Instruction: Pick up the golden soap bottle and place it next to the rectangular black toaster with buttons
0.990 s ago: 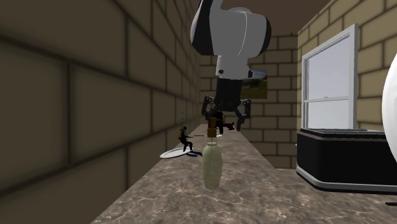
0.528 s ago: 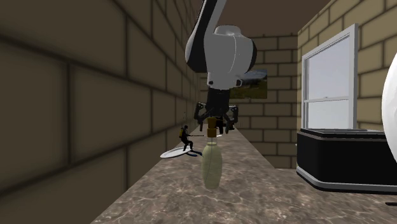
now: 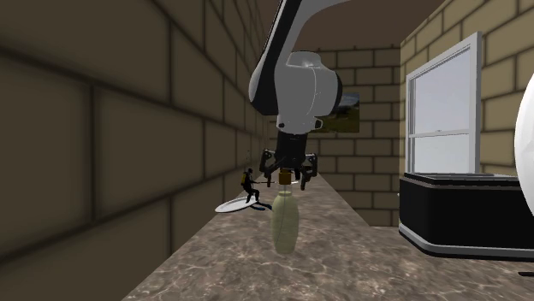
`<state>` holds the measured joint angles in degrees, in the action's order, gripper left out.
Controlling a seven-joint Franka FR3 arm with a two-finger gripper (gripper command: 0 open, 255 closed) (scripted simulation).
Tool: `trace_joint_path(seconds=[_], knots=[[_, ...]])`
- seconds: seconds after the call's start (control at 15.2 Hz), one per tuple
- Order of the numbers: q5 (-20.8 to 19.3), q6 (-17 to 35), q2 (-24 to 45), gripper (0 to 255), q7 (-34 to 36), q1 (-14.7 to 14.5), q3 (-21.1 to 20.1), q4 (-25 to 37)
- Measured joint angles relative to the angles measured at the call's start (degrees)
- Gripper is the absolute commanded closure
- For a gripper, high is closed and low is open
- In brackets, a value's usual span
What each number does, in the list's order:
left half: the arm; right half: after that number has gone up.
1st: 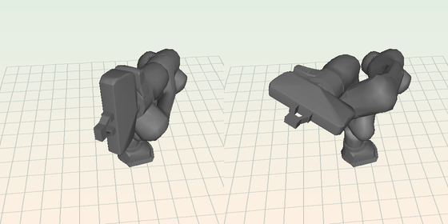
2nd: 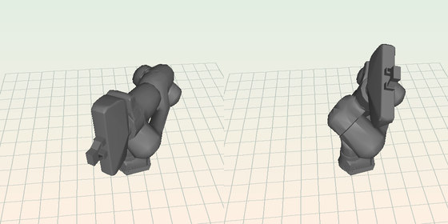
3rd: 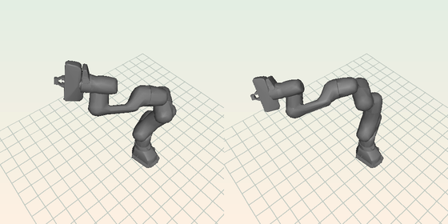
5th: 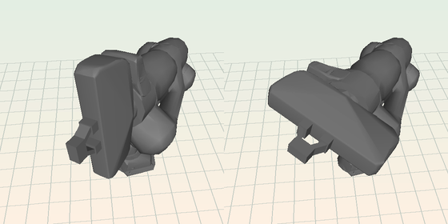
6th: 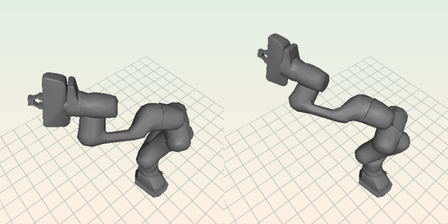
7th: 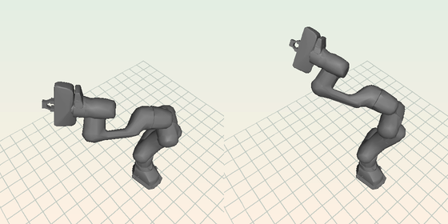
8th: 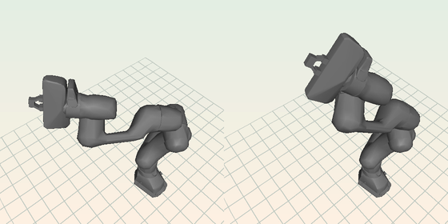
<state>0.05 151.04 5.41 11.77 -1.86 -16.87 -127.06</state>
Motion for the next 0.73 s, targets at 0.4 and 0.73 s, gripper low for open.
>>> trace_joint_path(seconds=[0.4,0.73], knots=[[-0.1,0.1,0.1,255,0.1,0.0,0.0,0.0],[-0.1,0.1,0.1,255,0.1,0.0,0.0,0.0]])
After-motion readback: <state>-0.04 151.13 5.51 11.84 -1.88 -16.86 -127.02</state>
